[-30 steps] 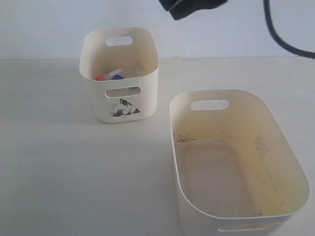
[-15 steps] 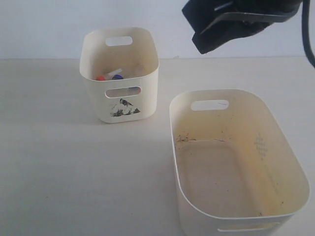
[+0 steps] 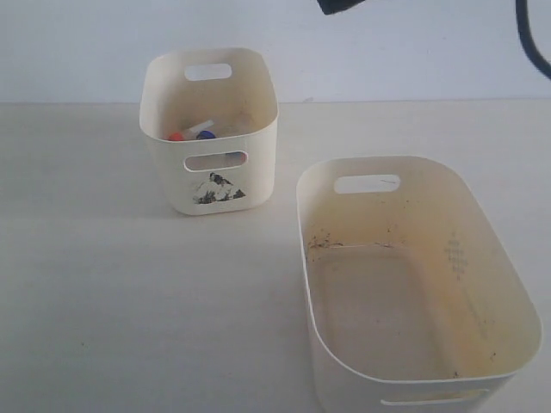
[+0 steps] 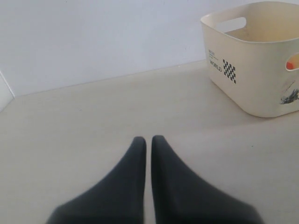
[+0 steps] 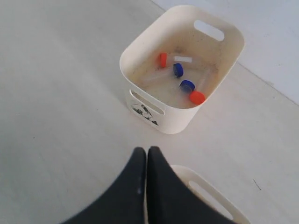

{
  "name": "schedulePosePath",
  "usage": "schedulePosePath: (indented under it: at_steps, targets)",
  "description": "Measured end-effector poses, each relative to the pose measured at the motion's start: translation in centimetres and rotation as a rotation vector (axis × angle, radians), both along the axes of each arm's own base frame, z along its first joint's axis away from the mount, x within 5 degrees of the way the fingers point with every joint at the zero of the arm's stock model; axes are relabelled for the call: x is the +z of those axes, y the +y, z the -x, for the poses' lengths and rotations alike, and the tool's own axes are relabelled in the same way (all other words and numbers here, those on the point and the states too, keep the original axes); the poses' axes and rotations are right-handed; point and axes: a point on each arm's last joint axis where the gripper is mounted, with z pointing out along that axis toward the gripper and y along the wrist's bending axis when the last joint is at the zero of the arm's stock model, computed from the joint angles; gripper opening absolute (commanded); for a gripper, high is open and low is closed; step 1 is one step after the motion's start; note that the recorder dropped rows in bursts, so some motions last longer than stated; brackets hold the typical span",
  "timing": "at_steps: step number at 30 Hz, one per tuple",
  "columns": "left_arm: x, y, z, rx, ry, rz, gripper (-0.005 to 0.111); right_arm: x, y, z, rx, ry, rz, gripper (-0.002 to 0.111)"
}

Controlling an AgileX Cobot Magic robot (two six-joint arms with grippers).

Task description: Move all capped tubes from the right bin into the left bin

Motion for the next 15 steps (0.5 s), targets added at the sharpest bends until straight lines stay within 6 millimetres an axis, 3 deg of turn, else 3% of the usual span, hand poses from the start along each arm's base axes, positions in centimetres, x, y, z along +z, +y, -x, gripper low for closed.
schedulePosePath:
  at_steps: [5,15]
  targets:
    - [0.0,0.0,0.0,0.000,0.000,0.000,0.004,-0.1,-0.7,0.9,-0.004,-0.039,-0.009,0.000]
    - [0.0,0.0,0.0,0.000,0.000,0.000,0.004,-1.2,-4.2,6.0,-0.014,-0.171,-0.084,0.000]
